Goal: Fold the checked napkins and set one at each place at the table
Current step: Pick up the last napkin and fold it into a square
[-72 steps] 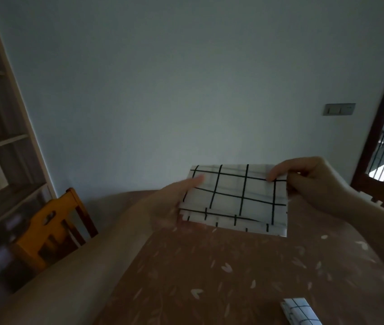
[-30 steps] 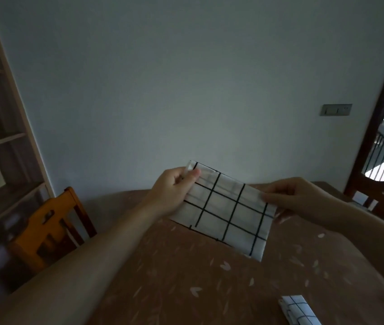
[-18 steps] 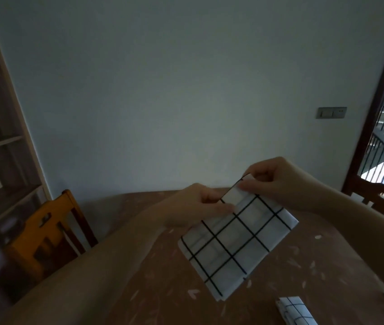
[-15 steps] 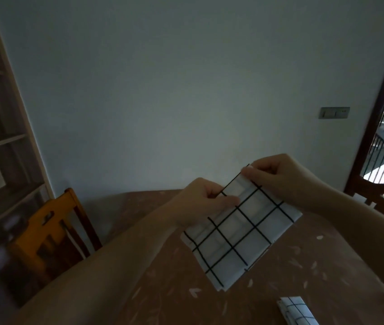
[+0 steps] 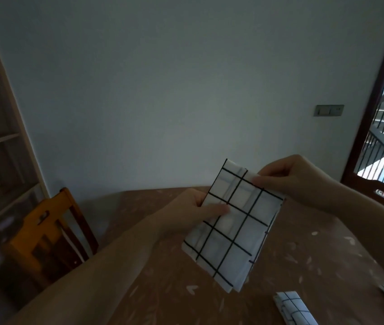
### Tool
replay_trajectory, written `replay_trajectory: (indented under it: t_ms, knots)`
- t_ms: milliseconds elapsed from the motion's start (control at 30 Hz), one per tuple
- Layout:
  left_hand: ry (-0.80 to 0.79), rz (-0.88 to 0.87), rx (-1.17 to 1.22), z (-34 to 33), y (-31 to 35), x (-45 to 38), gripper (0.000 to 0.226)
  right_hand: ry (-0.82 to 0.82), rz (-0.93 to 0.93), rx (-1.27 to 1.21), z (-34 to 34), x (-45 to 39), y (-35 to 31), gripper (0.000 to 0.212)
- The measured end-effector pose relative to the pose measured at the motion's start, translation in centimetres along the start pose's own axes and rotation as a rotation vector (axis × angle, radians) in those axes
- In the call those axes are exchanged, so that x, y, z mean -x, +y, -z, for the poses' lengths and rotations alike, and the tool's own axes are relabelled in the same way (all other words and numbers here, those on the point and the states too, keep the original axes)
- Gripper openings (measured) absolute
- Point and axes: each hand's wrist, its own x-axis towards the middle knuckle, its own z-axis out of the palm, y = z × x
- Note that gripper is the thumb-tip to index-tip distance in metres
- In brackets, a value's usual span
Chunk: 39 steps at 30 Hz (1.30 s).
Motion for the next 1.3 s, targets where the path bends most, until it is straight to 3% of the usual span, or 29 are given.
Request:
replay_trajectory:
  t_ms: [67,167,233,300,367,500,767,867,967,1033,1067,1133,1200,1300]
  knots:
    - [0.052,-0.032,0.033,-0.6,0.1,0.0,0.015,0.149,-0.047,-0.206,0.2,0.0,0.6,0.015]
    - [0.24,-0.094,0.108,-1.1,0.1,-0.5,0.051,0.067,-0.27,-0.662,-1.1,0.8,1.9,0.054]
    - [0.299,-0.146,0.095,-1.2,-0.2,-0.8,0.077,-0.082,-0.349,-0.662,-2.5,1.8,2.4,0.06]
    - [0.318,-0.152,0.105,-1.3,-0.3,-0.9,0.086,-0.143,-0.304,-0.481,-3.6,2.4,2.2,0.042]
    - [0.324,-0.117,0.124,-1.4,-0.3,-0.9,0.078,-0.153,-0.257,-0.375,-3.9,2.6,2.3,0.026]
    - [0.26,-0.046,0.215,-0.2,-1.3,-1.0,0.014,-0.105,-0.256,-0.347,-3.3,2.5,2.8,0.029]
    - [0.124,-0.023,0.506,0.2,-1.4,-0.9,0.024,-0.128,-0.371,-0.749,-3.1,2.6,2.9,0.035]
    - [0.095,-0.024,0.676,0.1,-1.3,-0.9,0.024,-0.14,-0.323,-0.849,-3.1,2.3,3.0,0.03]
    - [0.176,0.046,0.786,0.0,-1.2,-0.8,0.03,-0.162,-0.219,-0.649,-3.0,2.3,2.3,0.009]
    - [0.172,0.105,0.78,-0.2,-0.9,-0.8,0.019,-0.118,-0.184,-0.491,-2.8,2.3,2.2,0.044]
    - [0.138,0.155,0.783,-0.2,-0.9,-0.7,0.015,-0.115,-0.162,-0.45,-2.7,2.3,2.1,0.051]
    - [0.041,0.279,0.746,-0.2,-1.1,-0.4,0.036,-0.082,-0.11,-0.332,-2.5,2.5,2.1,0.059]
    - [-0.016,0.325,0.553,-0.2,-1.6,-0.2,0.055,-0.069,-0.066,-0.174,-2.3,2.7,2.4,0.064]
    - [0.038,0.235,0.312,-0.7,-1.7,0.0,0.032,-0.108,-0.058,0.032,-1.9,3.1,2.8,0.06]
